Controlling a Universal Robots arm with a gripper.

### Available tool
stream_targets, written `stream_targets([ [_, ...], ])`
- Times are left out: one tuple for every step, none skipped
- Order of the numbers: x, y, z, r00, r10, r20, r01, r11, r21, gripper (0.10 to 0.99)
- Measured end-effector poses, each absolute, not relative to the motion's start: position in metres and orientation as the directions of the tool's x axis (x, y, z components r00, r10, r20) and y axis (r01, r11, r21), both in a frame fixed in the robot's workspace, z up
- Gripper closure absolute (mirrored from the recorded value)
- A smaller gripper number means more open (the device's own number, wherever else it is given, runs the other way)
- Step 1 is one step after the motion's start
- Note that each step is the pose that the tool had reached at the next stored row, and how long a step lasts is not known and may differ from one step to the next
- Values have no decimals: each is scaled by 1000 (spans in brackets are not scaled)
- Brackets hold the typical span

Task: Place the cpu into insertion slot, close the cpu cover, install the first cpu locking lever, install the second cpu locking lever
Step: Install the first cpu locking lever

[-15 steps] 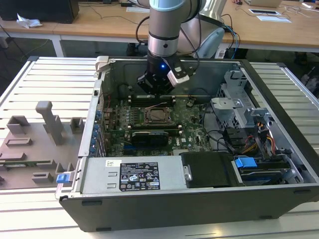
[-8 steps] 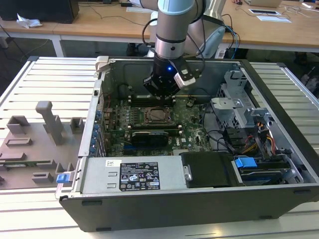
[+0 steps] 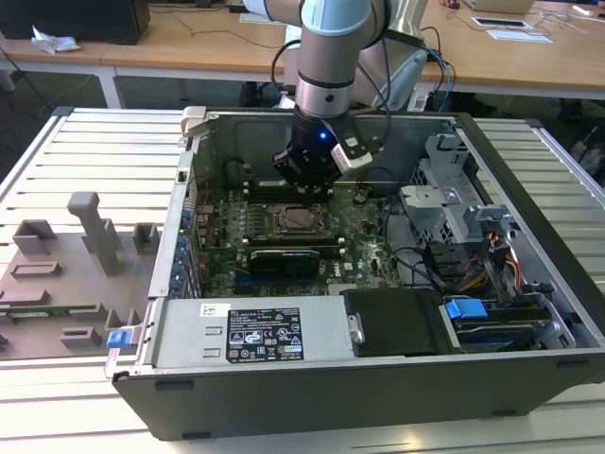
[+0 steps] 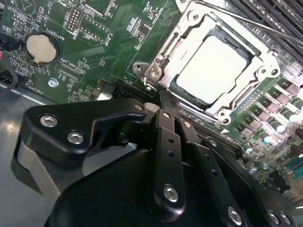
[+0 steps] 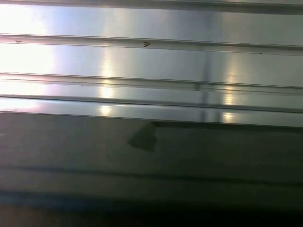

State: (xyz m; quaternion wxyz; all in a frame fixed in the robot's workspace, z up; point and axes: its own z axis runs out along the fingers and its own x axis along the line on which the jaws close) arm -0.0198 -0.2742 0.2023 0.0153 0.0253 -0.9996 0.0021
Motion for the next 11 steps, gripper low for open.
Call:
stream_targets([
  [-20, -274, 202, -998, -51, 31, -51, 999, 2, 980],
  [-19, -274, 202, -998, -51, 30, -51, 999, 8, 980],
  [-19, -273, 202, -998, -51, 30, -51, 999, 9, 980],
  [-19, -273, 205, -998, -51, 29, -51, 999, 7, 980],
  [-19, -274, 208, -998, -51, 29, -51, 999, 3, 980],
  [-20, -276, 210, -998, -51, 27, -51, 999, 0, 980],
  [-20, -278, 210, -998, -51, 26, -51, 999, -1, 980],
  [-21, -282, 210, -998, -51, 25, -51, 999, -2, 980],
  [-21, -286, 210, -998, -51, 24, -51, 999, -2, 980],
  [-21, -290, 210, -998, -51, 24, -51, 999, -2, 980],
  [-22, -294, 210, -998, -51, 24, -51, 999, -2, 980],
])
